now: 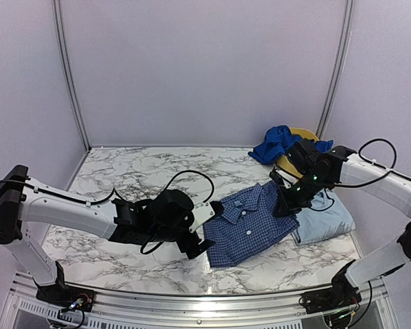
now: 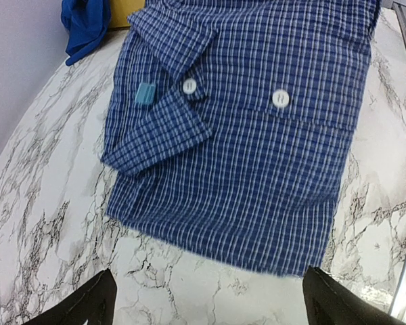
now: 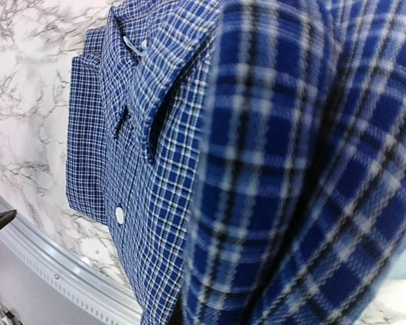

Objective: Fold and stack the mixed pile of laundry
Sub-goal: Move the square-folded shirt to the corner of the board.

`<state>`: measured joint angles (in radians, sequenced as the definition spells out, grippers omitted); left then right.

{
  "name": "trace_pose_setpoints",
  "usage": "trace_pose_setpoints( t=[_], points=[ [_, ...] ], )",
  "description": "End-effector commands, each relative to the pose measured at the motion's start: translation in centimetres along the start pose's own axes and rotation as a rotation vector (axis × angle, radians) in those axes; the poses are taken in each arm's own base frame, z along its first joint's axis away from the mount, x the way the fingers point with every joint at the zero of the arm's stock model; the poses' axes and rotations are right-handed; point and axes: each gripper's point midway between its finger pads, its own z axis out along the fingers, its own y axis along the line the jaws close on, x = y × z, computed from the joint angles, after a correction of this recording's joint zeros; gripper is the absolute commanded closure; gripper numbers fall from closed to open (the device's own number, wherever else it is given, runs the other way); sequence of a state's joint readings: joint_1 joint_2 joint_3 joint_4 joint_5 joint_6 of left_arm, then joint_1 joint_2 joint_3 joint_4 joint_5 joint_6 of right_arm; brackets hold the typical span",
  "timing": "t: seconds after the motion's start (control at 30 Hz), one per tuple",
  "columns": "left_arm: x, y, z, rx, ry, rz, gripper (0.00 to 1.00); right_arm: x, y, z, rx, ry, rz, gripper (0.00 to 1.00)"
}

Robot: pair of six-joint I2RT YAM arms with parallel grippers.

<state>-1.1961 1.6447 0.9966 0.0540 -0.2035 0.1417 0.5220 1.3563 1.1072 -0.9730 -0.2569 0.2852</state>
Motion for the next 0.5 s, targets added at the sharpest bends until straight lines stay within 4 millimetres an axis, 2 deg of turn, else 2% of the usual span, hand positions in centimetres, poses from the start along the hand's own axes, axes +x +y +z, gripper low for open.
trace_pose_setpoints(
  t=[0.0, 0.13, 0.23, 0.3, 0.4, 0.47],
  points=[
    [-0.3, 0.4, -0.9, -0.007, -0.007, 0.004, 0.01, 0.0, -5.1, -4.2, 0.295, -0.033, -0.027, 1.00],
    [-0.4, 0.3, -0.6, -0.005, 0.001, 0.028, 0.01, -1.3, -6.7, -7.9, 0.432, -0.124, -0.030, 1.00],
    [-0.5, 0.3, -0.3, -0.006, 0.007, 0.044, 0.01, -2.5, -6.6, -9.9, 0.442, -0.203, -0.022, 1.00],
    [-0.6, 0.3, -0.2, -0.006, 0.011, 0.050, 0.01, -2.5, -7.0, -10.4, 0.473, -0.195, -0.006, 1.00],
    [-0.7, 0.2, 0.0, -0.002, 0.014, 0.059, 0.01, -1.4, -7.8, -10.2, 0.521, -0.112, 0.017, 1.00],
    [-0.9, 0.1, 0.1, 0.008, 0.012, 0.064, 0.01, -1.3, -8.0, -10.9, 0.542, -0.119, 0.027, 1.00]
  ],
)
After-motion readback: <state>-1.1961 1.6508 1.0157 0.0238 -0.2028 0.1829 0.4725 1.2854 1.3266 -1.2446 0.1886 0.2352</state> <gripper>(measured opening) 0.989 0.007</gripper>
